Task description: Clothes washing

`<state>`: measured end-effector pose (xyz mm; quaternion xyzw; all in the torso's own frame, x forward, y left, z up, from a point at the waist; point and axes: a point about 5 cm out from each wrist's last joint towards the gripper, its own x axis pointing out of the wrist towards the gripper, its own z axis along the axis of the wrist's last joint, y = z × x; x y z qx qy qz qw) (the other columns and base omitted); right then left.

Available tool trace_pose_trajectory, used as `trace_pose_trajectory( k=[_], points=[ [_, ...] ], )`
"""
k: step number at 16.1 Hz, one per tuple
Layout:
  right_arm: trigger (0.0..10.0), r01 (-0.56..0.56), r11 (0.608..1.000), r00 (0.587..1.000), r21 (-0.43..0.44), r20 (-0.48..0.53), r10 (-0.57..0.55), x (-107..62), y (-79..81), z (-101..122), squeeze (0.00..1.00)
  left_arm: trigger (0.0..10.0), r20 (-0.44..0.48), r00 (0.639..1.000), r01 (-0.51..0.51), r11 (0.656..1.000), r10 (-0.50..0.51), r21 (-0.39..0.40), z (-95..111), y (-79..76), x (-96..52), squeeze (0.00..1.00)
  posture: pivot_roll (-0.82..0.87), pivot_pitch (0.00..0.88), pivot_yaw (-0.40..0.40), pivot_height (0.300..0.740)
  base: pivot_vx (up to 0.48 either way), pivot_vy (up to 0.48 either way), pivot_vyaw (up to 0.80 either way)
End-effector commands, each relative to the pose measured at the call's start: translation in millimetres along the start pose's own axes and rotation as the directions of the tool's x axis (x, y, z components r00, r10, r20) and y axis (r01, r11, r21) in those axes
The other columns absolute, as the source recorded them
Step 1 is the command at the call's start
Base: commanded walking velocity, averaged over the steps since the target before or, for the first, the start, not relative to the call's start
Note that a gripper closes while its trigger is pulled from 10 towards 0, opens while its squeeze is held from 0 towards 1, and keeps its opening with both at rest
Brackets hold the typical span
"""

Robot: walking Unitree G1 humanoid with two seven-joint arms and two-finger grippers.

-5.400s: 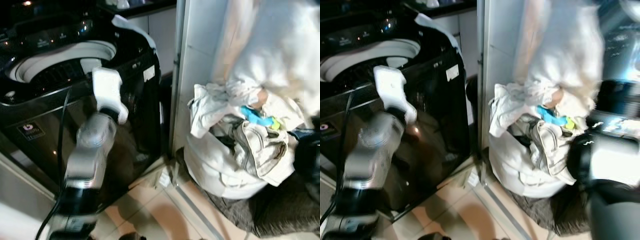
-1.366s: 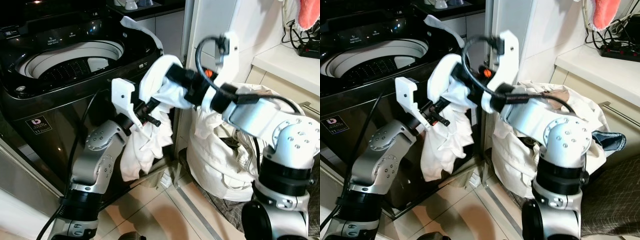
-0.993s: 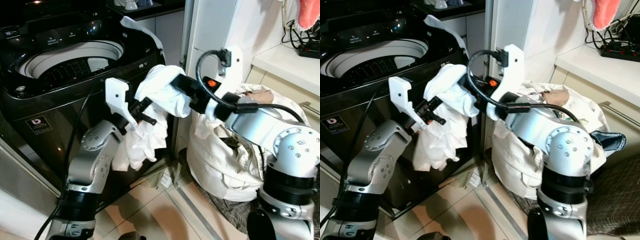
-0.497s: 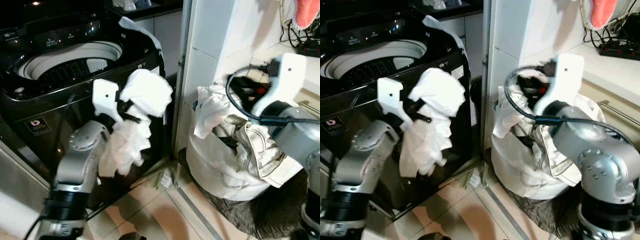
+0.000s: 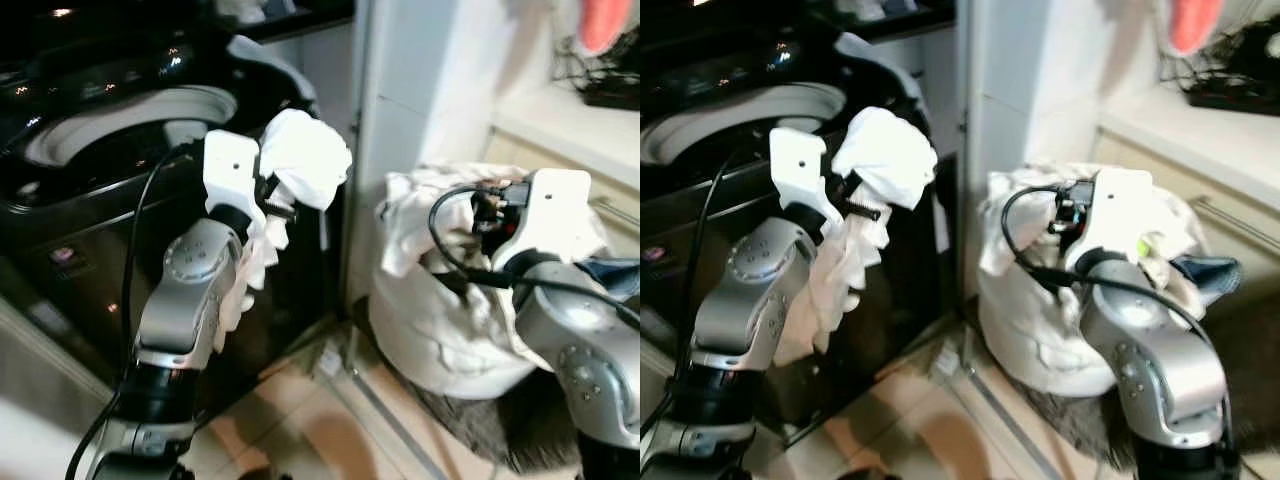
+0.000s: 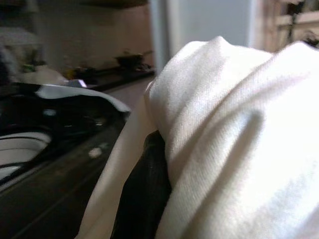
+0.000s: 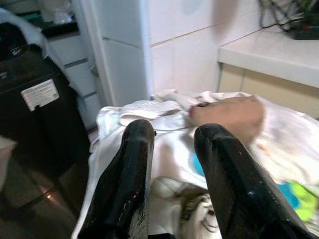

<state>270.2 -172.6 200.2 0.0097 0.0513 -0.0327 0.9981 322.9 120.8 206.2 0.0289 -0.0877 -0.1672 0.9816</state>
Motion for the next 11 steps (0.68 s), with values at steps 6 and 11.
trace_pose_trajectory(
  k=[6, 11],
  points=[
    [10.0, 0.019, 0.999, 1.000, 0.028, 0.001, -0.019, -4.8, -1.8, -5.9, 0.00, 10.0, -0.002, 1.000, 0.009, 0.999, -0.009, 0.032, 2.4, -1.6, 1.6, 0.00, -0.04, 0.000, 0.059, 0.740, 0.000, 0.408, -0.80],
    [10.0, -0.004, 1.000, 1.000, 0.016, 0.020, 0.004, -4.3, 3.0, -2.1, 0.00, 10.0, 0.021, 1.000, 0.020, 0.998, -0.019, -0.053, 2.0, -5.3, -0.8, 0.00, -0.04, 0.000, 0.054, 0.740, 0.000, 0.253, -0.38]
  ],
)
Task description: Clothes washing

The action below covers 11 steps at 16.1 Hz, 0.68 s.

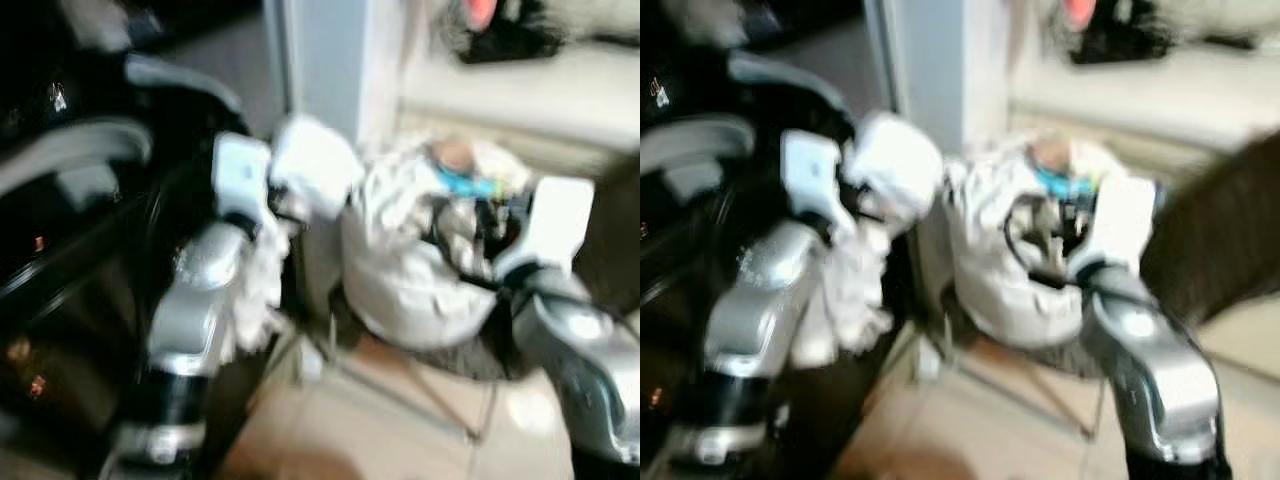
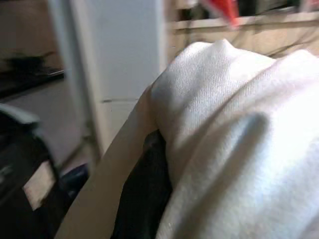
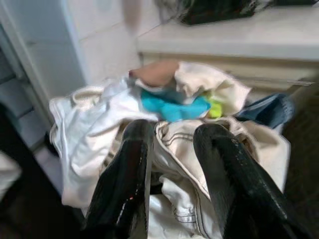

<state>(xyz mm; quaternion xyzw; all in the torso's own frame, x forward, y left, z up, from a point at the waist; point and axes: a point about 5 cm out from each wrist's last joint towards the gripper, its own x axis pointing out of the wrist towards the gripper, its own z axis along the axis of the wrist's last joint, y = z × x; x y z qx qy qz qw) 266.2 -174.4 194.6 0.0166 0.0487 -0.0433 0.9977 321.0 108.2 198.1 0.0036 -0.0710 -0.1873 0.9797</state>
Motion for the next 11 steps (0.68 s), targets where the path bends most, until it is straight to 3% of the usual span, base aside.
trace_pose_trajectory(
  k=[1, 4, 6, 8, 11],
  points=[
    [10.0, -0.027, 1.000, 0.999, -0.001, 0.017, 0.027, -0.3, 5.2, 4.7, 0.00, 10.0, 0.032, 0.999, -0.026, 0.999, 0.025, 0.031, 8.5, 7.6, -2.9, 0.00, -0.04, 0.000, 0.044, 0.740, 0.000, 0.000, 0.00],
    [10.0, -0.049, 0.999, 0.999, -0.007, 0.020, 0.050, 1.4, 6.2, 6.4, 0.00, 10.0, 0.033, 0.999, -0.045, 0.992, 0.041, 0.118, 7.8, 6.0, -5.8, 0.00, -0.03, 0.000, 0.031, 0.740, 0.000, 0.000, 0.00],
    [10.0, -0.061, 0.998, 0.998, -0.015, 0.020, 0.061, 2.1, 7.4, 6.9, 0.00, 10.0, 0.018, 0.998, -0.068, 0.991, 0.066, 0.113, 5.2, 8.9, -5.6, 0.00, -0.03, 0.000, 0.026, 0.740, 0.000, -0.296, 0.00],
    [10.0, -0.076, 0.997, 0.997, -0.032, 0.015, 0.077, 2.7, 9.1, 7.3, 0.00, 10.0, 0.003, 0.995, -0.096, 0.993, 0.096, 0.070, 1.9, 12.5, -7.3, 0.00, -0.03, 0.000, 0.011, 0.740, 0.000, 0.000, 0.00],
    [10.0, -0.101, 0.991, 0.994, -0.082, 0.023, 0.104, 5.0, 11.2, 7.2, 0.00, 10.0, -0.003, 0.994, -0.111, 0.990, 0.112, 0.087, -0.3, 12.4, -11.2, 0.00, -0.02, 0.000, -0.011, 0.740, 0.000, 0.000, 0.00]
  ],
)
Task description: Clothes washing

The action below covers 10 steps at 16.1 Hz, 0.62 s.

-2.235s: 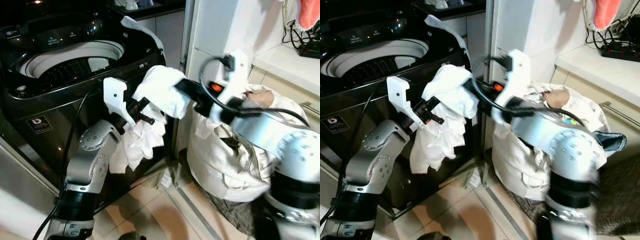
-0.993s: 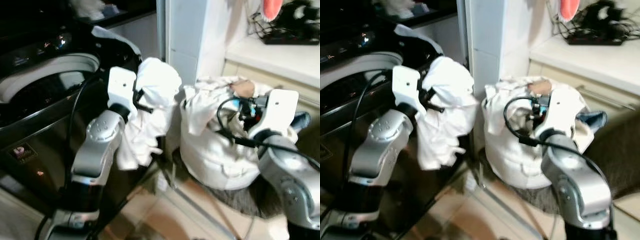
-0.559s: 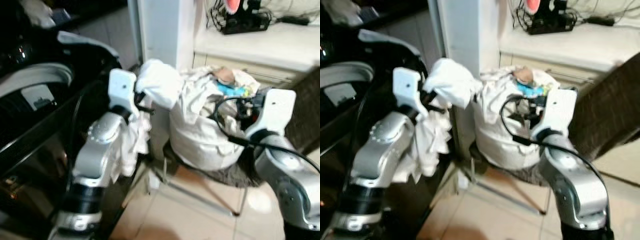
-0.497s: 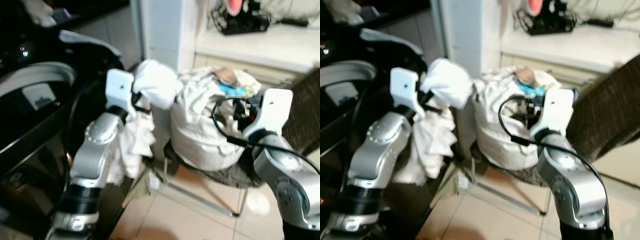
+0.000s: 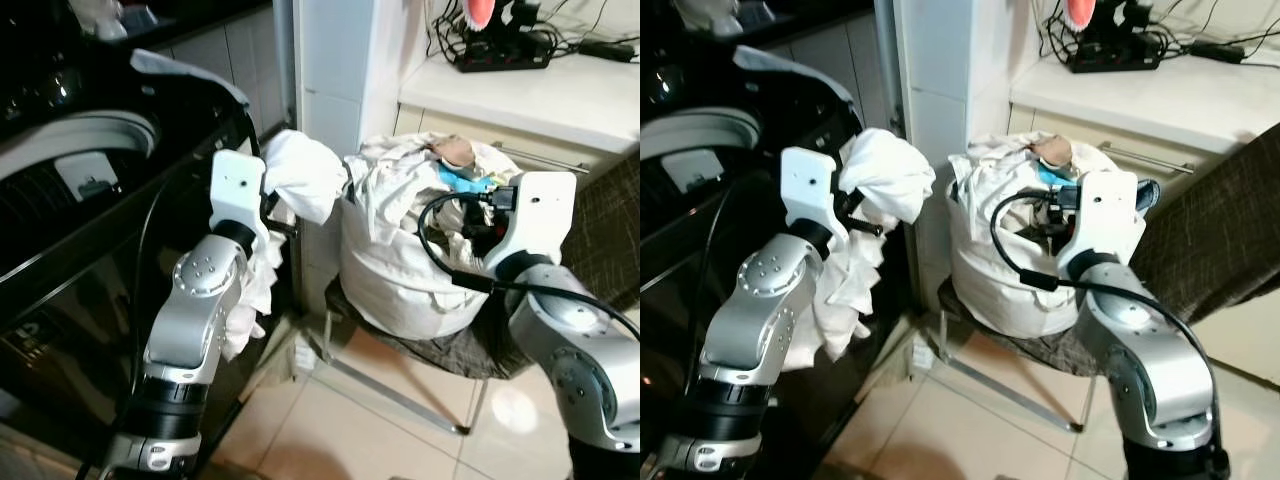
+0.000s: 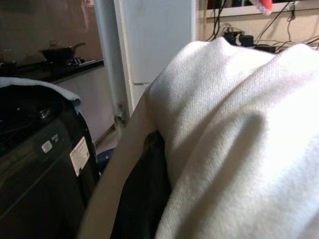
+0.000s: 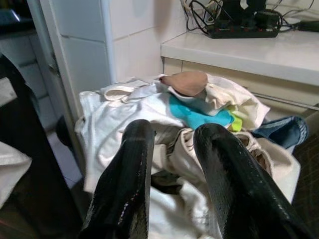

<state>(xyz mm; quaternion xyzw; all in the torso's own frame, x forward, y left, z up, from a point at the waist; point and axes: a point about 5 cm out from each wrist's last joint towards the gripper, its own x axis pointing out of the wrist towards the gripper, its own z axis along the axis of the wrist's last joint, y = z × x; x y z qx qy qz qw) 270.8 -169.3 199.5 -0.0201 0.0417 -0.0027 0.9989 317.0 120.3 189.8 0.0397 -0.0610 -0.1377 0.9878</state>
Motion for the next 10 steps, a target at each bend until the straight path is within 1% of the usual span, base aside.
trace_pose_trajectory(
  k=[1, 4, 10],
  points=[
    [10.0, -0.036, 0.999, 0.999, -0.004, 0.021, 0.037, 2.8, 6.9, 3.7, 0.00, 10.0, 0.050, 0.999, -0.015, 1.000, 0.014, 0.006, 9.5, 3.1, -2.6, 0.00, -0.02, 0.000, -0.013, 0.740, 0.000, 0.000, 0.00],
    [10.0, -0.063, 0.998, 0.997, 0.014, 0.046, 0.062, 4.9, 11.0, 8.5, 0.00, 10.0, 0.064, 0.998, -0.019, 1.000, 0.020, -0.019, 13.4, 4.9, -2.5, 0.00, -0.02, 0.000, -0.014, 0.740, 0.429, 0.000, 0.00],
    [10.0, -0.076, 0.997, 0.996, 0.017, 0.052, 0.075, 4.3, 12.7, 7.5, 0.00, 10.0, 0.069, 0.998, -0.007, 1.000, 0.008, -0.011, 14.4, 2.9, -3.1, 0.00, -0.02, 0.000, -0.002, 0.740, 0.437, 0.000, 0.00]
  ],
)
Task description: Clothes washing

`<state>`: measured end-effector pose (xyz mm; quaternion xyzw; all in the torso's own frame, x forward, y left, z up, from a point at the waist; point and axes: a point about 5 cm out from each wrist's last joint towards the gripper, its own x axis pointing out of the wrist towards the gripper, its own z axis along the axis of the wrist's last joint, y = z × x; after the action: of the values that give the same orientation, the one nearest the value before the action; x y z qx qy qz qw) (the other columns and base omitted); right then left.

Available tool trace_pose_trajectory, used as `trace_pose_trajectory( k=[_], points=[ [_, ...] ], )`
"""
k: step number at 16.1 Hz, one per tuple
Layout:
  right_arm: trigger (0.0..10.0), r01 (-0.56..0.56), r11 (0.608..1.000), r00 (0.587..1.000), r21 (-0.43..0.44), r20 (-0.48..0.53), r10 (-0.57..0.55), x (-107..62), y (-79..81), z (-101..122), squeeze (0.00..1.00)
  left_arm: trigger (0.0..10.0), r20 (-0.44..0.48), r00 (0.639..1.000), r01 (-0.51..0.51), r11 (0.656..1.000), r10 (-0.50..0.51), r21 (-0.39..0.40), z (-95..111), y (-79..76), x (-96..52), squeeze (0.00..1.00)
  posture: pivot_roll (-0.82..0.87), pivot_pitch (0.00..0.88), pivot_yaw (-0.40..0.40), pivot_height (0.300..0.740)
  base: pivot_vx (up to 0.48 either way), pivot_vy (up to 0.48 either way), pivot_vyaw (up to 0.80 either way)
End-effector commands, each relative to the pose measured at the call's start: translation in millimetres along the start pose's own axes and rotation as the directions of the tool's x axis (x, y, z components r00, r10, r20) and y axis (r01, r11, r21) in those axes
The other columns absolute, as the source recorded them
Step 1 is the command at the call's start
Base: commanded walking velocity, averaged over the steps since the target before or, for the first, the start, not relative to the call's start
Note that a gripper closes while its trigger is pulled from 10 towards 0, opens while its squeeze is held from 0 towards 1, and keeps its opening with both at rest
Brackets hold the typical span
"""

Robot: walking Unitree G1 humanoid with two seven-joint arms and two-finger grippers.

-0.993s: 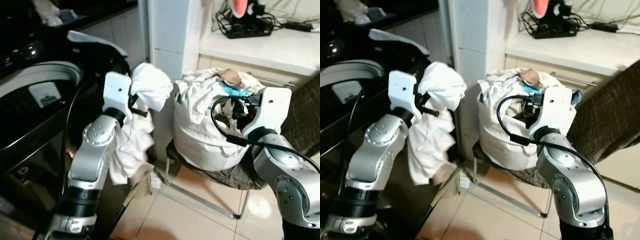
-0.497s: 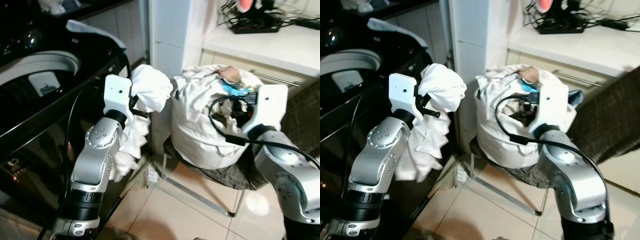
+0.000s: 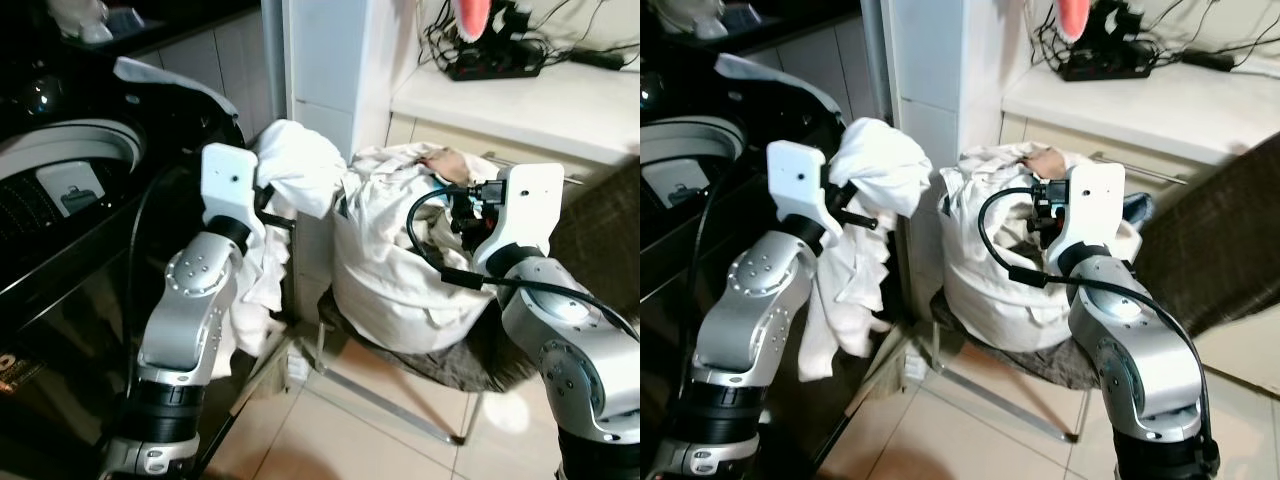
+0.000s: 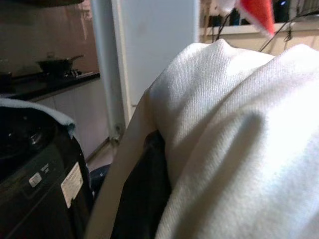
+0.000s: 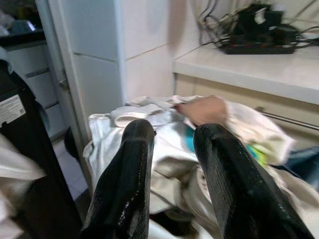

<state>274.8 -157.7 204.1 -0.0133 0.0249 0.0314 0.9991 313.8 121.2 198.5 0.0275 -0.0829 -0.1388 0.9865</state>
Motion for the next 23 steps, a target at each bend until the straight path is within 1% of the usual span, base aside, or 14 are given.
trace_pose_trajectory(
  k=[1, 14, 15, 16, 17, 18, 19, 20, 21, 23],
  points=[
    [10.0, -0.008, 1.000, 1.000, 0.008, 0.017, 0.008, 0.9, 1.3, 2.1, 0.00, 10.0, 0.022, 1.000, -0.005, 1.000, 0.005, 0.005, 5.5, 1.9, -0.5, 0.00, -0.02, 0.000, -0.002, 0.740, 0.442, 0.000, 0.00],
    [10.0, -0.031, 1.000, 0.999, 0.000, 0.029, 0.031, 1.6, 2.2, 3.6, 0.00, 10.0, 0.027, 1.000, -0.001, 1.000, 0.001, -0.006, 6.7, 1.8, -0.6, 0.00, -0.02, 0.000, -0.005, 0.740, 0.427, 0.000, 0.00],
    [10.0, -0.033, 0.999, 0.999, 0.002, 0.030, 0.033, 1.6, 2.4, 3.8, 0.00, 10.0, 0.030, 1.000, -0.001, 1.000, 0.001, -0.004, 7.6, 2.2, -0.7, 0.00, -0.02, 0.000, -0.005, 0.740, 0.000, 0.000, 0.00],
    [10.0, -0.038, 0.999, 0.999, 0.006, 0.035, 0.038, 1.6, 2.7, 4.6, 0.00, 10.0, 0.034, 0.999, 0.006, 1.000, -0.007, 0.013, 10.0, 3.3, -0.6, 0.00, -0.02, 0.000, -0.005, 0.740, 0.000, 0.000, 0.00],
    [10.0, -0.053, 0.998, 0.998, 0.016, 0.044, 0.052, 1.1, 3.7, 5.8, 0.00, 10.0, 0.038, 0.999, 0.027, 0.998, -0.029, 0.058, 13.4, 4.0, -0.4, 0.00, -0.02, 0.000, -0.005, 0.740, 0.000, 0.000, 0.00],
    [10.0, -0.080, 0.996, 0.995, 0.027, 0.059, 0.078, 0.7, 5.4, 7.9, 0.00, 10.0, 0.057, 0.996, 0.058, 0.995, -0.063, 0.084, 19.6, 5.1, 0.1, 0.00, -0.01, 0.000, -0.003, 0.740, 0.000, 0.000, 0.00],
    [10.0, -0.087, 0.996, 0.994, 0.029, 0.064, 0.085, 0.6, 5.8, 8.5, 0.00, 10.0, 0.064, 0.995, 0.067, 0.994, -0.072, 0.087, 21.6, 5.4, 0.3, 0.00, -0.01, 0.000, -0.003, 0.740, 0.000, 0.000, 0.00],
    [10.0, -0.120, 0.991, 0.989, 0.052, 0.091, 0.115, -0.5, 7.3, 13.3, 0.00, 10.0, 0.111, 0.990, 0.076, 0.992, -0.088, 0.104, 40.4, 10.8, 7.7, 0.00, -0.01, 0.000, -0.001, 0.740, 0.000, 0.000, 0.00],
    [10.0, -0.140, 0.988, 0.986, 0.060, 0.102, 0.134, -0.8, 8.7, 15.5, 0.00, 10.0, 0.134, 0.987, 0.074, 0.989, -0.091, 0.128, 51.0, 14.6, 14.1, 0.00, -0.01, 0.000, -0.001, 0.740, 0.000, 0.000, 0.00],
    [10.0, -0.207, 0.976, 0.971, 0.061, 0.132, 0.198, -1.8, 14.5, 21.1, 0.00, 10.0, 0.158, 0.986, 0.018, 0.966, -0.060, 0.257, 70.5, 27.8, 30.6, 0.00, 0.00, 0.000, 0.001, 0.740, 0.000, 0.000, 0.00]
  ],
)
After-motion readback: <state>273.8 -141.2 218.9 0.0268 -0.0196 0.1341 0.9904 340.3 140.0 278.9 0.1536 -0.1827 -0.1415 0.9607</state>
